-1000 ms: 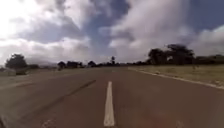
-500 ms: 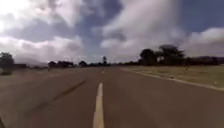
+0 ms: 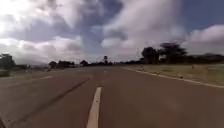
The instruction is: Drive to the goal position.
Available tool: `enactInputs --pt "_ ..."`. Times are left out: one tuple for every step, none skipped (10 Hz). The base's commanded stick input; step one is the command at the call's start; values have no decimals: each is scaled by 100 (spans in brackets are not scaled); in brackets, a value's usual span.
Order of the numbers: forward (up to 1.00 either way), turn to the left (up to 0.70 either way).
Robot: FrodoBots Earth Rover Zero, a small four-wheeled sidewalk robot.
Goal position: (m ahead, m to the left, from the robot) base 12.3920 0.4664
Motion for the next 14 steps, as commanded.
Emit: enactInputs --pt "100 0" --pt "100 0" --pt "100 0" --pt "100 0" --pt "100 0" --pt "100 0" --pt "100 0" --pt "100 0" --pt "100 0" --pt "100 0" --pt "100 0" --pt "100 0" --pt "100 0" --pt "100 0"
